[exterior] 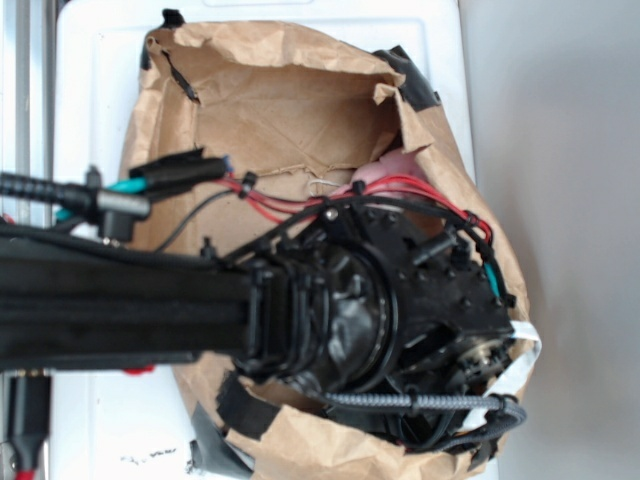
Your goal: Grab the green ball.
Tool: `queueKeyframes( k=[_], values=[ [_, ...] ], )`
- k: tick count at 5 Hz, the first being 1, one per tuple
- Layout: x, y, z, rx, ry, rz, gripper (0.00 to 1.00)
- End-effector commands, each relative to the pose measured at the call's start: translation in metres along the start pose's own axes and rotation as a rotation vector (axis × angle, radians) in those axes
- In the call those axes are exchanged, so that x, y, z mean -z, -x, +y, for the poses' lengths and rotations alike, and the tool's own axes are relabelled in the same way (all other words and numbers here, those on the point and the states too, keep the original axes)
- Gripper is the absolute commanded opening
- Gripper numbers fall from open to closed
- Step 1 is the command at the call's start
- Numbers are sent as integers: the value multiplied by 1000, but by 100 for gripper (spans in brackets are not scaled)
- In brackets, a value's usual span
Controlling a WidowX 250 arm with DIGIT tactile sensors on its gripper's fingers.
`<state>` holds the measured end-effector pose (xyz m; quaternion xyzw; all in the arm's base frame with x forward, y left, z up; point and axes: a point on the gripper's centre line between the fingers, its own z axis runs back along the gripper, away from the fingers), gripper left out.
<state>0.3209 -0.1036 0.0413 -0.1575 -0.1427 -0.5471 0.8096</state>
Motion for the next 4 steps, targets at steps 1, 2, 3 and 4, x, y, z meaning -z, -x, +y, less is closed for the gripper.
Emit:
queueKeyframes(
  k=[1,2,3,4],
  values=[
    [-15,-5,11,-21,-99,40,0],
    [-22,21,18,-146,-158,123,0],
    [-43,45,18,-343,-269,128,0],
    [-64,56,10,-541,-368,86,0]
  ],
)
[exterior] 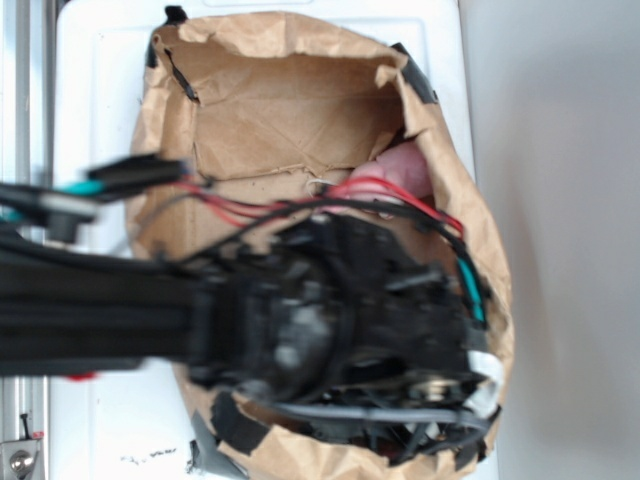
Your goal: Grab the green ball.
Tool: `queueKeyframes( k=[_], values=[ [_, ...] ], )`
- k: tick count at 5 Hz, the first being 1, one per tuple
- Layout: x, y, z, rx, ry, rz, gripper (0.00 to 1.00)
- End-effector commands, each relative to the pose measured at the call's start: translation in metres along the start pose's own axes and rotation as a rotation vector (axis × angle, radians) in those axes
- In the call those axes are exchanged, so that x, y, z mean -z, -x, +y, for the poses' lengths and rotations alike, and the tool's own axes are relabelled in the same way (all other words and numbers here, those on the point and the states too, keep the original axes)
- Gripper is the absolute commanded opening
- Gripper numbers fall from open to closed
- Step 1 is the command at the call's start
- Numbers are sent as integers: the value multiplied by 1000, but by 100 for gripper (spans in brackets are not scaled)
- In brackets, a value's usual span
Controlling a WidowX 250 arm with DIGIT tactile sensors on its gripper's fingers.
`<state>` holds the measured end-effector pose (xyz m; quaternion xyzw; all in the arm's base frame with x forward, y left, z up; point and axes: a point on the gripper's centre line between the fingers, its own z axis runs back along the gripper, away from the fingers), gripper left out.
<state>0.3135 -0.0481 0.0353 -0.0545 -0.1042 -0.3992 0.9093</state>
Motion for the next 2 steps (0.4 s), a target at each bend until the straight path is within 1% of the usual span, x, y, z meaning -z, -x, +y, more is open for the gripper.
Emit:
queueKeyframes(
  k=[1,2],
  values=[
    [-59,19,6,-448,-234,-54,0],
    [-69,23,9,-646,-287,-33,0]
  ],
)
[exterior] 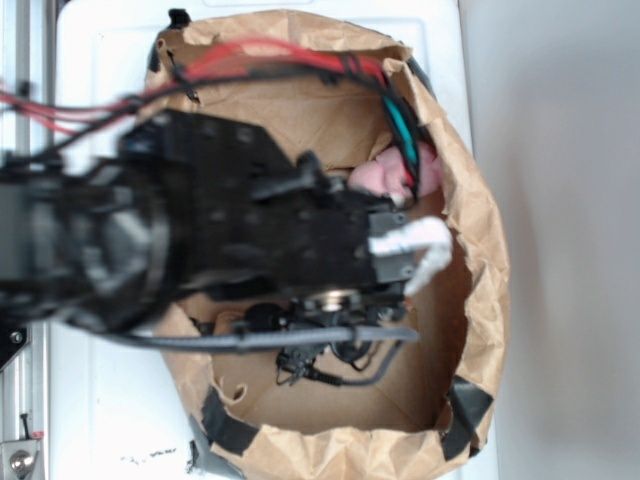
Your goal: Grab the green ball.
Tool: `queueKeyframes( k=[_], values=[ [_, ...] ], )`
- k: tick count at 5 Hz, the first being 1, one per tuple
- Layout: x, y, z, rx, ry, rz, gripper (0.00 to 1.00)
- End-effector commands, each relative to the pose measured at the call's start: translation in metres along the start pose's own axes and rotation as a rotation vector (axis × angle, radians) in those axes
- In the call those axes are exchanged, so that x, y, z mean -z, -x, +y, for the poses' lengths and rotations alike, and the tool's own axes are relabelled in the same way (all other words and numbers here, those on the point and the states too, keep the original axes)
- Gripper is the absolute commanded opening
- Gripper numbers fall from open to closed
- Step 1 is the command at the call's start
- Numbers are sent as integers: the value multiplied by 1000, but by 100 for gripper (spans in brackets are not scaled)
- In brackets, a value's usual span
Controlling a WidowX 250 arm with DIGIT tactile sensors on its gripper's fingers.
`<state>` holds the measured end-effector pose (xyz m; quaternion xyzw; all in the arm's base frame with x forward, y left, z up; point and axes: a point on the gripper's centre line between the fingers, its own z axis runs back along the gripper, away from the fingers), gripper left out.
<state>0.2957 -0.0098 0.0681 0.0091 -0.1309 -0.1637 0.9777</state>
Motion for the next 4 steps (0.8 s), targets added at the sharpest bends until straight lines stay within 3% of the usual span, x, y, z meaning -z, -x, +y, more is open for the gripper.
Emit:
queueKeyframes(
  k=[1,3,4],
  values=[
    [-43,-9,4,-352,-100,-24,0],
    [-71,-16,4,-358,17,10,0],
    [-93,-19,7,-355,80,-30,0]
  ],
)
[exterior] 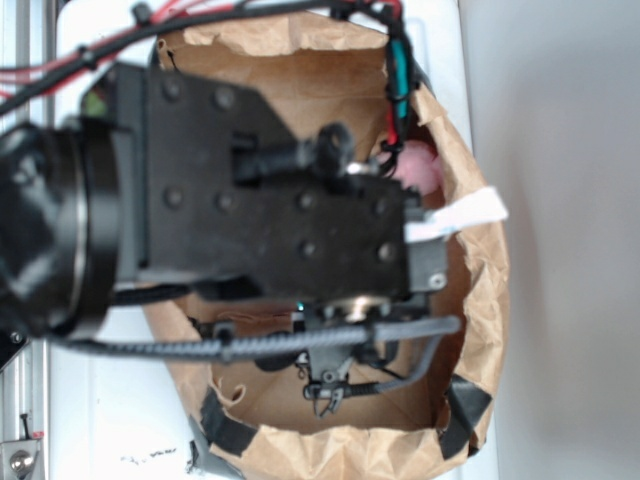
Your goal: Grab the green ball.
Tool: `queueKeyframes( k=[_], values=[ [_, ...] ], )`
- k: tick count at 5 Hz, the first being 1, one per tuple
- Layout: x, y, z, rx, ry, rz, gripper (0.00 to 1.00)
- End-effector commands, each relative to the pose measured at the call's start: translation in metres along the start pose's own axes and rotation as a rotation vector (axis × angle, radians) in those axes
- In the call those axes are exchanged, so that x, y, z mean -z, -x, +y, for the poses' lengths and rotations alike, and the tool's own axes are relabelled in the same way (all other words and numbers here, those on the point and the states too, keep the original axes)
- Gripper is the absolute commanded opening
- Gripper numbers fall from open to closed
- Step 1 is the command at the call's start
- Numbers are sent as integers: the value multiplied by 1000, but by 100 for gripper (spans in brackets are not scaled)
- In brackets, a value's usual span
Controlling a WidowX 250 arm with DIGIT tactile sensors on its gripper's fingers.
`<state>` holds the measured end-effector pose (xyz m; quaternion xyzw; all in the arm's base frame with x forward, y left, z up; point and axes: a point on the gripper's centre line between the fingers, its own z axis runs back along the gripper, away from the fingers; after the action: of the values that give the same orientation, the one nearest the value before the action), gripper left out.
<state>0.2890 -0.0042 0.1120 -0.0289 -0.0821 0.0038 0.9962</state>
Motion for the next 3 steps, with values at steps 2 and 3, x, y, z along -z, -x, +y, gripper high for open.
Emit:
queueKeyframes(
  k=[2,3],
  values=[
    [-77,-7,-9,9,-21,-145,0],
    [-84,-6,-9,23,-15,-140,0]
  ],
)
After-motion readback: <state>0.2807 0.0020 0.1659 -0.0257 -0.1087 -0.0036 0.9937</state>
